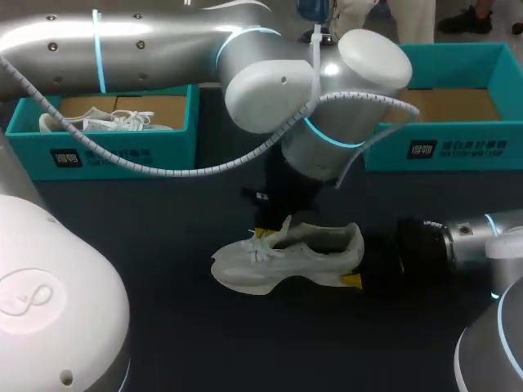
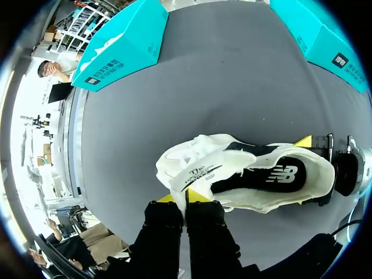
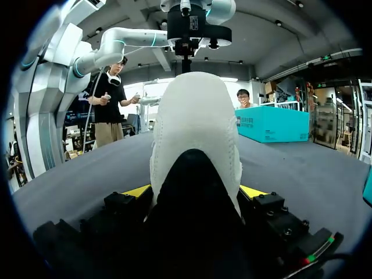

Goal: Take the shoe out of the shoebox, open the shoe tongue, remove and reinsert the insole, then place the shoe into the shoebox

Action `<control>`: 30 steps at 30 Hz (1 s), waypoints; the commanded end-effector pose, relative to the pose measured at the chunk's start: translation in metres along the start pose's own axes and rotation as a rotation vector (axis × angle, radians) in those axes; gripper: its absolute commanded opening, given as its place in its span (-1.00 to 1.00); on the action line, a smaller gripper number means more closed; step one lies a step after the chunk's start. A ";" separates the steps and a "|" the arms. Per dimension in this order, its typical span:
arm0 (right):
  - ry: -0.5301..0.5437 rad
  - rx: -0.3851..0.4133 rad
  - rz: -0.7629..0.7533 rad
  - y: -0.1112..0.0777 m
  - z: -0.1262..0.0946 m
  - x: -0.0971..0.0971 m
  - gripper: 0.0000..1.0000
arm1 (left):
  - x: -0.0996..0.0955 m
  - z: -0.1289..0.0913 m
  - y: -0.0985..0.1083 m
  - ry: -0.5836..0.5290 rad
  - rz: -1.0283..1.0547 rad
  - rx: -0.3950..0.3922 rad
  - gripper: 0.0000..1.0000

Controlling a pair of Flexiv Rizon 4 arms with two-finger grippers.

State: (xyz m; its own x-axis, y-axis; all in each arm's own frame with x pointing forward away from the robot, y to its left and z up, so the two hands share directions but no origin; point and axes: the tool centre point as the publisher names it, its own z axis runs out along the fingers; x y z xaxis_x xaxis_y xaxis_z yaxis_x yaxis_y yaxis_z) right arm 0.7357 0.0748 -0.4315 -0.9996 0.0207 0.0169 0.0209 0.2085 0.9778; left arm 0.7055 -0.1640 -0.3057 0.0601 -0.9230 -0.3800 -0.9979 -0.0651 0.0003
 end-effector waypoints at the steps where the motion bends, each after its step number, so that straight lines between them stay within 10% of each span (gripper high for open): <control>1: -0.001 0.002 0.001 -0.004 0.003 -0.001 -1.00 | -0.027 0.009 0.005 0.079 -0.158 -0.006 -1.00; 5: -0.001 0.002 0.001 -0.004 0.003 -0.001 -1.00 | -0.029 0.013 0.003 0.088 -0.157 -0.032 -1.00; 8: -0.001 0.002 0.001 -0.004 0.003 -0.001 -1.00 | -0.028 0.013 0.003 0.099 -0.148 -0.037 -0.08; 10: -0.001 0.002 0.001 -0.004 0.003 -0.001 -1.00 | -0.026 0.011 0.002 0.103 -0.146 -0.037 0.91; 11: -0.001 0.002 0.001 -0.004 0.003 -0.001 -1.00 | -0.025 0.009 0.002 0.106 -0.142 -0.036 1.00; 30: -0.001 0.002 0.001 -0.004 0.003 -0.001 -1.00 | 0.012 -0.005 -0.038 0.115 0.027 0.006 1.00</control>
State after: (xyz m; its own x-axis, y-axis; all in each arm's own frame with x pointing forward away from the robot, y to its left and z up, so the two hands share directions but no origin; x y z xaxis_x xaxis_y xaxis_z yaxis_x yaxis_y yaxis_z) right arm 0.7354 0.0758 -0.4317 -0.9996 0.0210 0.0169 0.0210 0.2090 0.9777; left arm 0.7345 -0.1659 -0.2964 0.0617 -0.9658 -0.2519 -0.9980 -0.0569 -0.0260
